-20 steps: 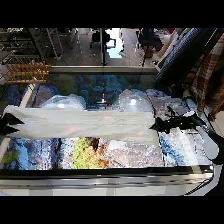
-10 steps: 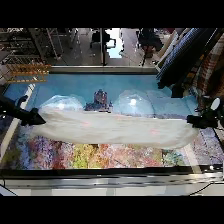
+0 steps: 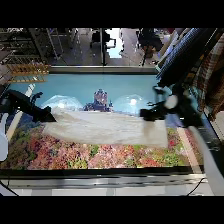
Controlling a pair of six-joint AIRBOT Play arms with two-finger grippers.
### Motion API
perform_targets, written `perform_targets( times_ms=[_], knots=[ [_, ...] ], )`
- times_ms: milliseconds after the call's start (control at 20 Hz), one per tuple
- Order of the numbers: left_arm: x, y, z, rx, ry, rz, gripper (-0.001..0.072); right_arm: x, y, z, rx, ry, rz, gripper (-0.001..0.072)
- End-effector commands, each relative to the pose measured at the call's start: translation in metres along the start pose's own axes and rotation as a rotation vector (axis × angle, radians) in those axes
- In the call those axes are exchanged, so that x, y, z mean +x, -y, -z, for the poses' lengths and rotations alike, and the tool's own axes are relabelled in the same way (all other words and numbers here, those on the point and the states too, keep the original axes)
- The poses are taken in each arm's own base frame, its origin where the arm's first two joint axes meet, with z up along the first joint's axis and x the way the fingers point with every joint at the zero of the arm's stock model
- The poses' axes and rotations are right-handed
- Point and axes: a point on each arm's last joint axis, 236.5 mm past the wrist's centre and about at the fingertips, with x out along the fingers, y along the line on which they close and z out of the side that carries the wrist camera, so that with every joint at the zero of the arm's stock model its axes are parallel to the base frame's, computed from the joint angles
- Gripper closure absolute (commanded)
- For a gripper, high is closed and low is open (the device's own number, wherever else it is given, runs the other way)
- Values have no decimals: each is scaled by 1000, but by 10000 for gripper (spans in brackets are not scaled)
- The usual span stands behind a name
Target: Fold the clothes and pants, and hang the long-sleeved shirts on hangers.
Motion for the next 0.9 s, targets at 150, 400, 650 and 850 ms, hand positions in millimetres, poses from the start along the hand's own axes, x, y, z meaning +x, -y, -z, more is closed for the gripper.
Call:
perform_targets(
  times_ms=[150,400,650,850],
  knots=[
    [-31,19,-1,37,73,-22,687,105,-193,65,-187,-19,-191,468],
    [-26,16,5,29,36,-14,674,25,-74,0,-172,30,-1,334],
    [-24,17,6,29,27,-12,674,2,96,48,133,-162,-47,192],
    [-19,26,9,49,5,-7,675,25,144,50,266,-21,-268,190]
  ],
)
